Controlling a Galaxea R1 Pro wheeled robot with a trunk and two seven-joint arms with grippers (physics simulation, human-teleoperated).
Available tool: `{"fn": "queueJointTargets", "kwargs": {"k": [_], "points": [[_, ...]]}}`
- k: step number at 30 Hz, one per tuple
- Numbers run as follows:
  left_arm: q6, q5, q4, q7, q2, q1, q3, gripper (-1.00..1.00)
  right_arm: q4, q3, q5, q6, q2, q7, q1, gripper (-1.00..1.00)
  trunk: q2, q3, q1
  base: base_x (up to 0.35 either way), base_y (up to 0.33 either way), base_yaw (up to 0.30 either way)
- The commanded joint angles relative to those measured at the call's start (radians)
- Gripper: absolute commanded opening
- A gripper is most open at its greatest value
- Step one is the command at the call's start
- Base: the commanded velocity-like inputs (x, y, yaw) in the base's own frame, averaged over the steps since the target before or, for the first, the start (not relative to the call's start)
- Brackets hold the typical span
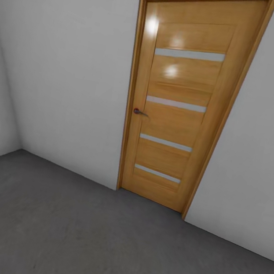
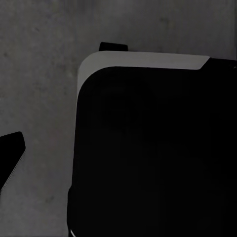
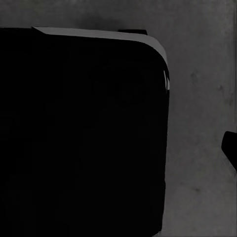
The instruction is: Move the two storage containers from the living room to the garage. In the garage, place one container on the floor and stack the other container on top of it (either order is fine).
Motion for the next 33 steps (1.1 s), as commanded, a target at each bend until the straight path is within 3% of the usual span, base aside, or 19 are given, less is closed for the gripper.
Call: {"fn": "queueJointTargets", "kwargs": {"k": [1,12,33], "points": [[0.0,0.01,-0.001,0.001,0.0,0.0,0.0,1.0,0.0,-0.001,-0.002,-0.003,-0.001,0.0,0.0,1.0,0.0,-0.001,0.001,0.322,0.0,0.0],[-0.002,0.01,0.0,0.001,0.0,0.0,0.001,1.0,0.0,-0.006,-0.006,-0.004,0.003,0.0,0.0,1.0,0.0,-0.001,0.001,0.322,0.0,-0.056],[-0.004,0.01,-0.001,0.001,0.0,0.0,0.002,1.0,0.0,-0.005,-0.005,-0.003,0.003,0.0,0.0,1.0,0.0,-0.001,0.001,0.322,0.014,-0.264]]}}
